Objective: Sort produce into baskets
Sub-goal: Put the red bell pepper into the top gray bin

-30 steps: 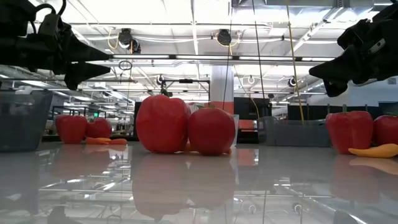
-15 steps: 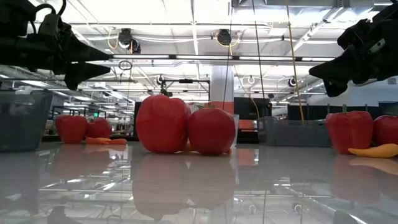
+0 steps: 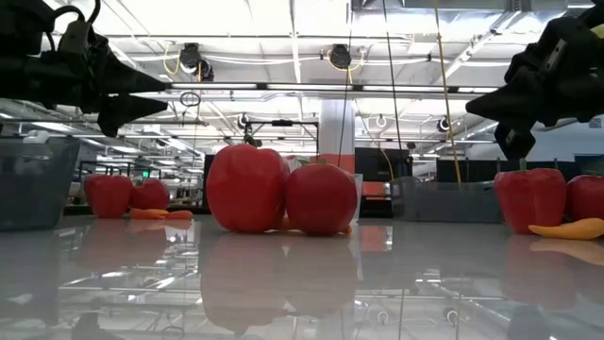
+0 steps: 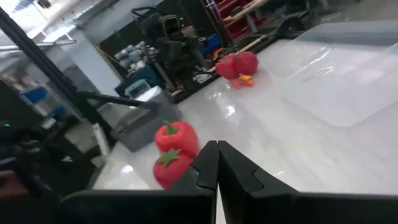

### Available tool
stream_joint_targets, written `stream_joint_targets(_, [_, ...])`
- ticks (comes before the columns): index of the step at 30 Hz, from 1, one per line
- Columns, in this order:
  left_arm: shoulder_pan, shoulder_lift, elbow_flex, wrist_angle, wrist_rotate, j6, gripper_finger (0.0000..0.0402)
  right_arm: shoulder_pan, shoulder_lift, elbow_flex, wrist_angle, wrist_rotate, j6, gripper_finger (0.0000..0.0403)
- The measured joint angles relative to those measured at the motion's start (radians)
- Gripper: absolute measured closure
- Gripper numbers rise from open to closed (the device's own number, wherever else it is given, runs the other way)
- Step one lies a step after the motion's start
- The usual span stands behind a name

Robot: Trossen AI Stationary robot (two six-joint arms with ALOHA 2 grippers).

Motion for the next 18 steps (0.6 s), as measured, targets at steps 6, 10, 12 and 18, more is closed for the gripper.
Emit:
stream_joint_targets(6, [0.000, 0.000, 0.000, 0.007, -0.014, -0.001, 0.0175, 0.001, 0.001, 0.000, 0.150, -0.015, 0.171, 0.0401])
stream_joint_targets(10, [0.000, 0.000, 0.000, 0.032, -0.020, 0.000, 0.0175, 0.001, 0.017, 0.031, 0.243, -0.016, 0.260, 0.0391])
stream_joint_targets(12, [0.000, 0.000, 0.000, 0.041, -0.020, -0.001, 0.0175, 0.005, 0.042, 0.072, 0.233, -0.015, 0.287, 0.0385])
stream_joint_targets(18, [0.000, 0.000, 0.000, 0.049, -0.018, -0.002, 0.0175, 0.036, 0.230, 0.285, 0.100, 0.018, 0.201, 0.0383])
